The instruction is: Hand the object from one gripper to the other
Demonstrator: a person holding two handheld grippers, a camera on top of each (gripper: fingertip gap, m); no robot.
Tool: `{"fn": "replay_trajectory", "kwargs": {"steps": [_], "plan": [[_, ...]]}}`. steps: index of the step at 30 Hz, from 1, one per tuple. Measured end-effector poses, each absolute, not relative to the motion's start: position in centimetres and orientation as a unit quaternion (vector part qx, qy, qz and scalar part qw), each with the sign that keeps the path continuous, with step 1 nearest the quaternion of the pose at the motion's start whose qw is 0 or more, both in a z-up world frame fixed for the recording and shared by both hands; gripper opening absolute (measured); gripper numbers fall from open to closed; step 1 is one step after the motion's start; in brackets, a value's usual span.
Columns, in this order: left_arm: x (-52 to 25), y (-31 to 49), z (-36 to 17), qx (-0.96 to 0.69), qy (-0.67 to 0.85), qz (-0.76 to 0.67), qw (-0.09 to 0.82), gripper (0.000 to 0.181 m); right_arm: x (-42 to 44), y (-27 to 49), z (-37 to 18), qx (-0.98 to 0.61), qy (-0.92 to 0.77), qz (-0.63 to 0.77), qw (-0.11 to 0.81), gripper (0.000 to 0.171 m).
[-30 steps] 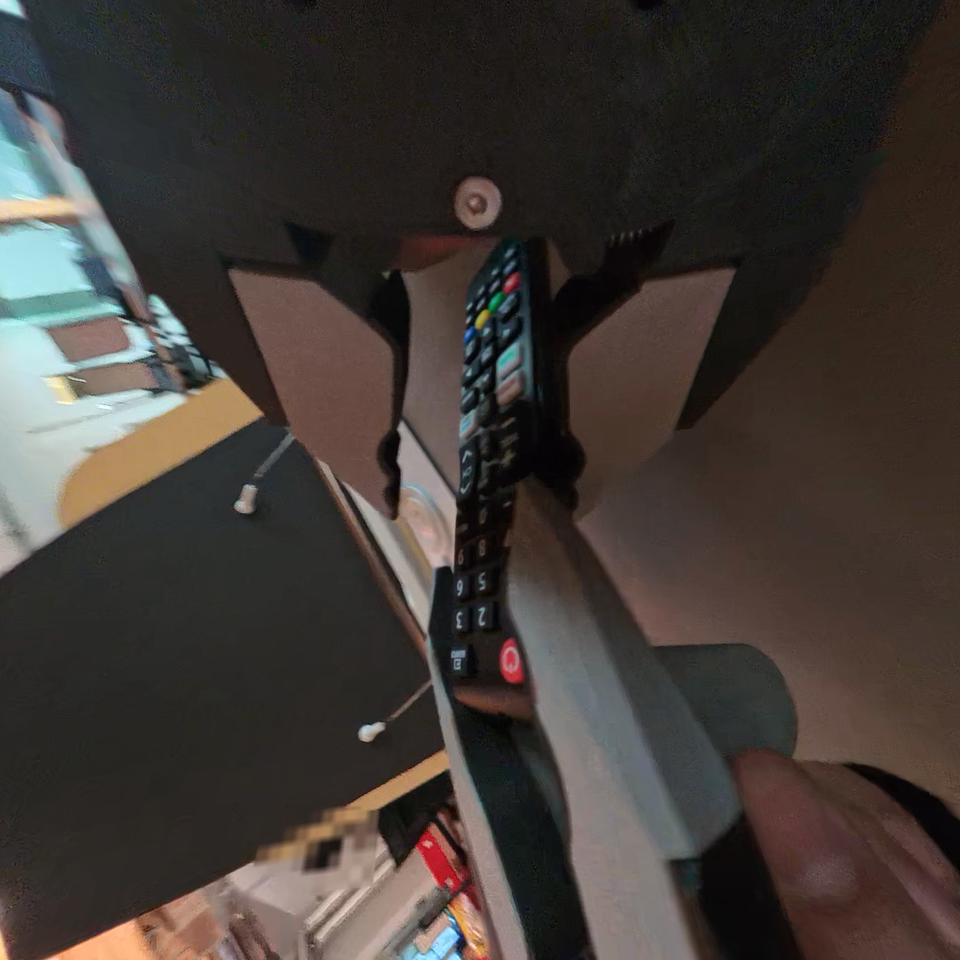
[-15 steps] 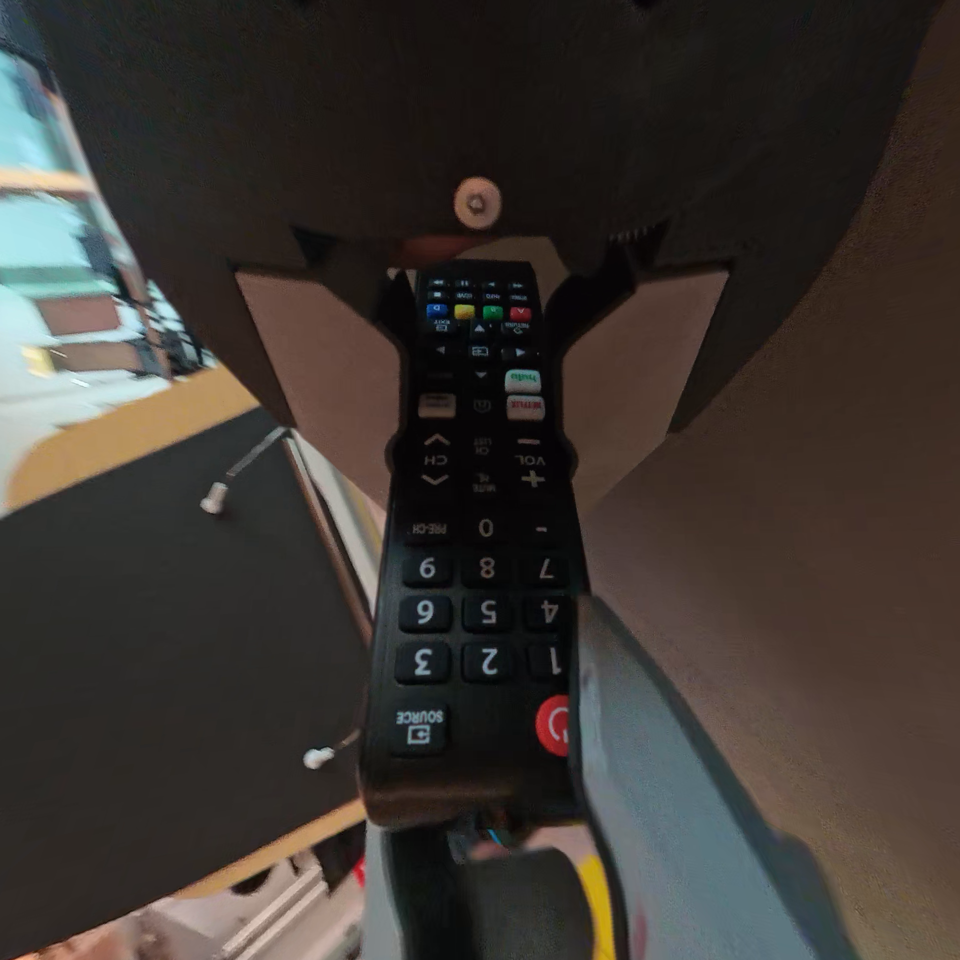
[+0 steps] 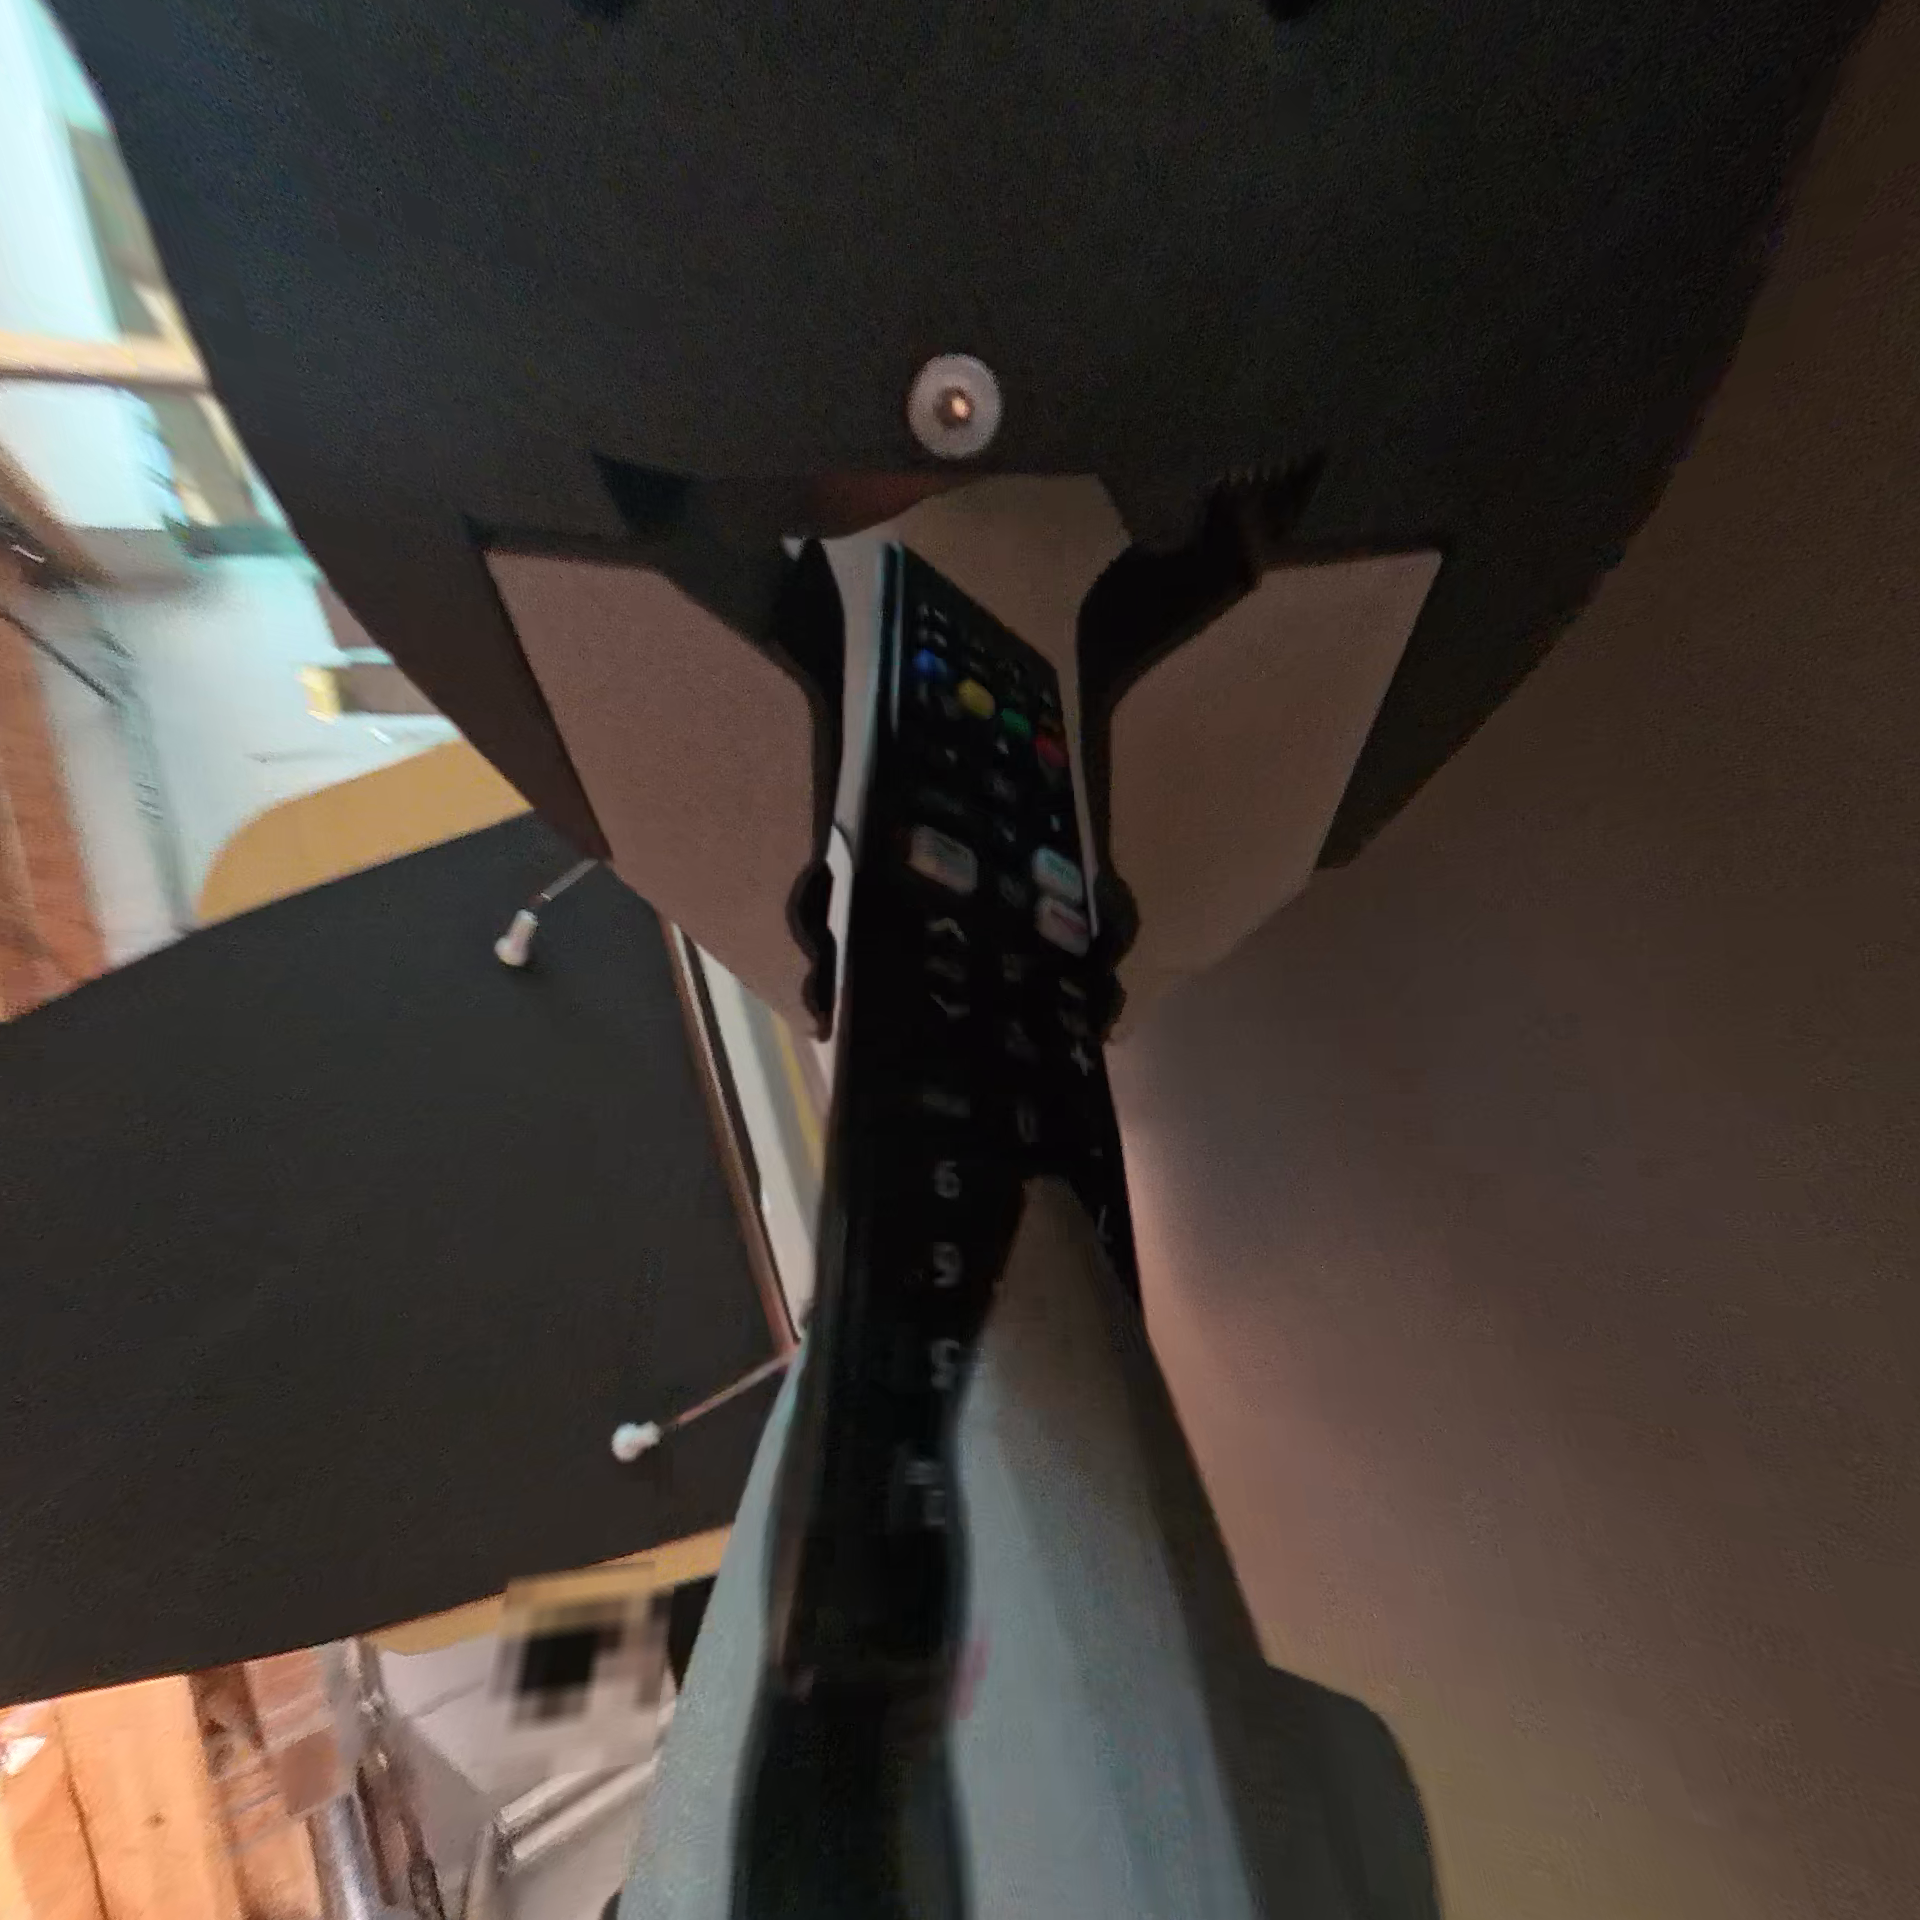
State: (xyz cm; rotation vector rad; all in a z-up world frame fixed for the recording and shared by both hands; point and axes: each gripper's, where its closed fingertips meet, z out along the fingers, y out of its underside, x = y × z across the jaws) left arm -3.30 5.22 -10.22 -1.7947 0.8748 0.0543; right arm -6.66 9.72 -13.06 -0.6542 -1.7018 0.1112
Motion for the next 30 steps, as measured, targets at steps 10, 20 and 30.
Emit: {"fn": "replay_trajectory", "kwargs": {"steps": [10,20,30], "plan": [[-3.2,3.0,-11.5,-0.577,0.642,0.285,0.417,0.021,-5.5,6.6,-13.8,-0.247,-0.781,0.182,0.545,0.048],[-4.9,2.8,-8.3,-0.673,0.403,0.170,0.596,0.050,-6.0,10.3,-9.6,-0.235,-0.683,-0.016,0.692,0.020],[-5.0,5.0,-8.4,-0.774,0.160,-0.051,0.611,0.044,-6.2,9.7,-8.6,-0.196,-0.640,-0.104,0.736,0.020]]}}
